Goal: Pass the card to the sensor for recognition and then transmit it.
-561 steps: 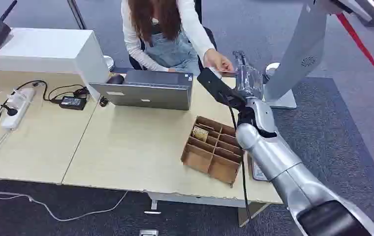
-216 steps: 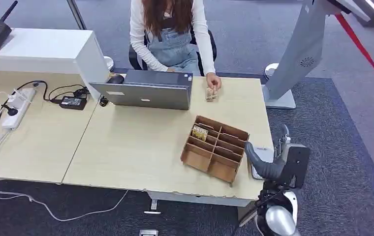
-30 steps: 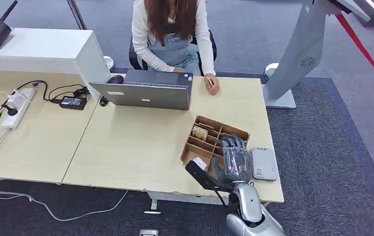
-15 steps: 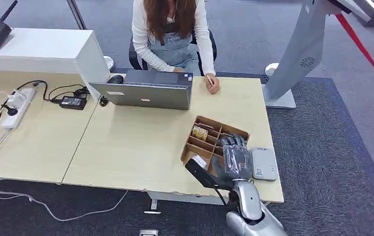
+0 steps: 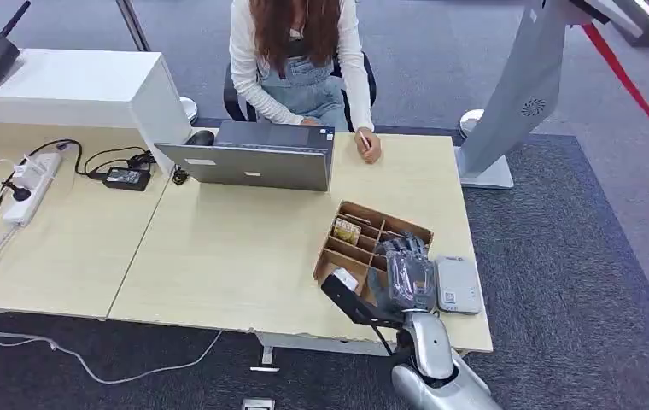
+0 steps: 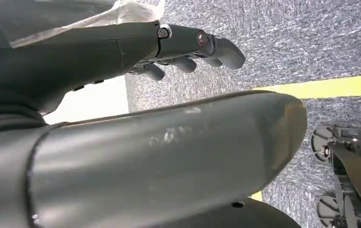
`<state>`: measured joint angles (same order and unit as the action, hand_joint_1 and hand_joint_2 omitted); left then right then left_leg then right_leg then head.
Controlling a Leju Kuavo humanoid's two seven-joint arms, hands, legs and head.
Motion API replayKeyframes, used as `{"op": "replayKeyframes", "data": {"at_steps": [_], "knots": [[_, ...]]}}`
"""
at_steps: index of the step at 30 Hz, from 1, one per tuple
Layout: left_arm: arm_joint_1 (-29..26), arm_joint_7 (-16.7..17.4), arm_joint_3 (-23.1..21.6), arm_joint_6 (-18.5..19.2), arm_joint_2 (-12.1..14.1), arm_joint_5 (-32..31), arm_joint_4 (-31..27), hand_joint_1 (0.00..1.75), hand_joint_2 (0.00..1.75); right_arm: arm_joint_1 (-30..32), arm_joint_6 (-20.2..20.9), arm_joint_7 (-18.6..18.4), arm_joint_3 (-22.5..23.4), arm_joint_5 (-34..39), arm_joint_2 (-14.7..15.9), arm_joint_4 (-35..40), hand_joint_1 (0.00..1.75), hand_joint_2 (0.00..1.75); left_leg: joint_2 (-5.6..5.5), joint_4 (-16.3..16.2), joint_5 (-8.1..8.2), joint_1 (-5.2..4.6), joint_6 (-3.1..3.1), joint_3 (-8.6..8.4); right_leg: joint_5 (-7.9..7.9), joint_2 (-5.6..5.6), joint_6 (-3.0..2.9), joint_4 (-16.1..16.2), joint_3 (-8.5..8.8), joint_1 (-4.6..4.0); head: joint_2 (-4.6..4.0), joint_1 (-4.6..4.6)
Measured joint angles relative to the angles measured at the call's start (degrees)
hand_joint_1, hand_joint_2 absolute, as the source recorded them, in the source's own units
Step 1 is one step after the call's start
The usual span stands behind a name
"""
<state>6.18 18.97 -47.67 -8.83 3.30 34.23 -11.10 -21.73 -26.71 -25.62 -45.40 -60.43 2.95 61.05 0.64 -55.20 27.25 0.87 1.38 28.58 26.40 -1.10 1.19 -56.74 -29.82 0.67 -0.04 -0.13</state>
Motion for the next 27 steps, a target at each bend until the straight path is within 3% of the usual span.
{"op": "replayKeyframes", "data": {"at_steps": [27], "knots": [[0.00, -0.02, -0.04, 0.00, 0.22, -0.20, 0.00, 0.00, 0.00, -0.34, -0.76, 0.57, -0.04, 1.20, -0.96, -2.27, 0.86, 1.75, 0.00, 0.00, 0.00, 0.00, 0.00, 0.00, 0.00, 0.00, 0.00, 0.00, 0.00, 0.00, 0.00, 0.00]]}}
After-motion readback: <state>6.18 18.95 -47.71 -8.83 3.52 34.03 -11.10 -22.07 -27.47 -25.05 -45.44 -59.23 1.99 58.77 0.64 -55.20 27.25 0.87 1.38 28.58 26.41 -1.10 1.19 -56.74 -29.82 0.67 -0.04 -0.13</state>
